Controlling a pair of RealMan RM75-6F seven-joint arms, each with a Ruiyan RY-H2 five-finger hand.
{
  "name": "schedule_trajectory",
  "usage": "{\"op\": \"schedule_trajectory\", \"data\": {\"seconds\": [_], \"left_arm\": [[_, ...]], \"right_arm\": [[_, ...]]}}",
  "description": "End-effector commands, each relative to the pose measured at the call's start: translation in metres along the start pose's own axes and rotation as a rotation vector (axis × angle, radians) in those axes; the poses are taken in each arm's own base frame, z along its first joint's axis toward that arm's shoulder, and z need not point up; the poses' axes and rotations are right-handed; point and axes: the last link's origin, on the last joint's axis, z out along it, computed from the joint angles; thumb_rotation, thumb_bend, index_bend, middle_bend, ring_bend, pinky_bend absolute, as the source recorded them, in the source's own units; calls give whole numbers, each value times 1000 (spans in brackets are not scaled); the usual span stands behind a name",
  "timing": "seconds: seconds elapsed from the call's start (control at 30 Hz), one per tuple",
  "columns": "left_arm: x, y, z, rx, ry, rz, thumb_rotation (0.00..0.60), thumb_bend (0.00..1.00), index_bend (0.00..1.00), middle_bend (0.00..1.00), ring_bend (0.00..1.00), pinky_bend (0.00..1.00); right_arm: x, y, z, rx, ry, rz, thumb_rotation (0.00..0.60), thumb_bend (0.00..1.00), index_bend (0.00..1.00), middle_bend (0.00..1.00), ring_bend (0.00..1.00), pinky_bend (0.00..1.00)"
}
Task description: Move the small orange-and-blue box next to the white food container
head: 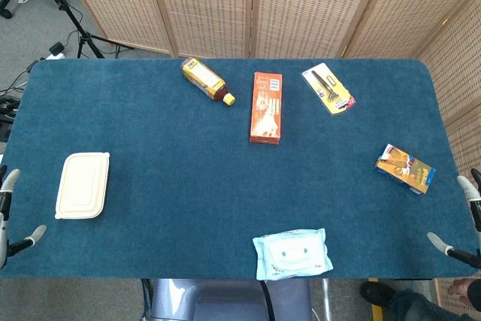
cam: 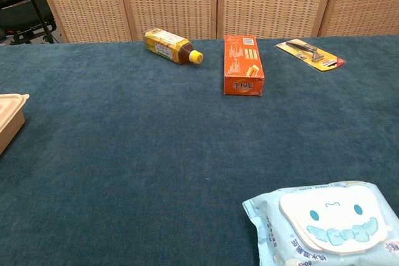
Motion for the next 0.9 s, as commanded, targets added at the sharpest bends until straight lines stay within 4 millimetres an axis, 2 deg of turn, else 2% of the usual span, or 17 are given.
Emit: {"op": "schedule_trajectory", "data": {"seconds": [0.03, 0.17, 0.27, 0.33, 0.47, 0.6, 0.73, 0.9], "left_arm": [[0, 0, 0, 0, -1, -2, 600, 0, 0, 0, 0, 0], [1, -1, 0, 0, -3, -7, 600, 0, 0, 0, 0, 0], [2, -2, 0, 2, 0, -11, 600, 0, 0, 0, 0, 0], [1, -2, 1, 3, 1, -12, 600, 0, 0, 0, 0, 0], [0, 0, 2, -4, -10, -6, 600, 0, 0, 0, 0, 0], [-2, 1, 5, -6, -12, -3, 600, 0, 0, 0, 0, 0], [-4, 3, 7, -10, -12, -1, 600, 0, 0, 0, 0, 0], [-7, 4, 10, 1, -16, 10, 600, 0, 0, 0, 0, 0]], "right_arm": [[-1, 0, 1, 0, -10, 5, 600, 0, 0, 0, 0, 0], [-5, 2, 6, -4, -34, 28, 600, 0, 0, 0, 0, 0], [-7, 3, 17, 5, -42, 54, 600, 0, 0, 0, 0, 0], [-10, 5, 33, 15, -58, 44, 600, 0, 0, 0, 0, 0], [-23, 8, 84, 51, -170, 28, 600, 0, 0, 0, 0, 0], [-35, 14, 122, 22, -270, -1, 600, 0, 0, 0, 0, 0], [-58, 30, 152, -63, -401, -92, 600, 0, 0, 0, 0, 0], [-83, 42, 176, -176, -517, -106, 600, 0, 0, 0, 0, 0]]}}
